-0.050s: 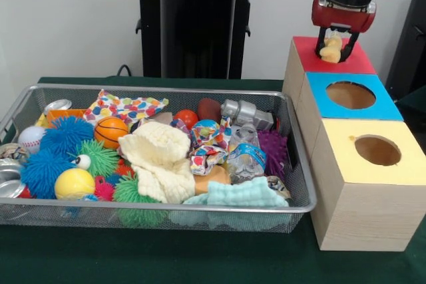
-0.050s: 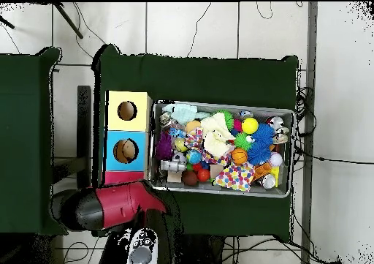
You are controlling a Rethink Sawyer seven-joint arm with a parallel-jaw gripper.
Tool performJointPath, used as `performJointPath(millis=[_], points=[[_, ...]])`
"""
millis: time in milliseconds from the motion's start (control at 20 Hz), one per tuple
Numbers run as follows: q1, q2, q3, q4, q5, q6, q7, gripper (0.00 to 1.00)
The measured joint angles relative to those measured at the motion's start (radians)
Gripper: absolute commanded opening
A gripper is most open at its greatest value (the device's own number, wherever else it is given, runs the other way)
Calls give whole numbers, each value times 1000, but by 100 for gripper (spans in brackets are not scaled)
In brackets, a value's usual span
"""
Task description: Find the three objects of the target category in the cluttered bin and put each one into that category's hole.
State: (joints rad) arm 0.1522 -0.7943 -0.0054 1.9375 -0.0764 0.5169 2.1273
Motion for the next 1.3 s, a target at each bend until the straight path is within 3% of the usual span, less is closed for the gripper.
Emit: performJointPath(millis=[450,500,1300], points=[[-4,-1,4,5,10,-1,0,100],[-5,-1,4,7,11,1,0,0],[-7,-90,-9,6,31,1,0,0]])
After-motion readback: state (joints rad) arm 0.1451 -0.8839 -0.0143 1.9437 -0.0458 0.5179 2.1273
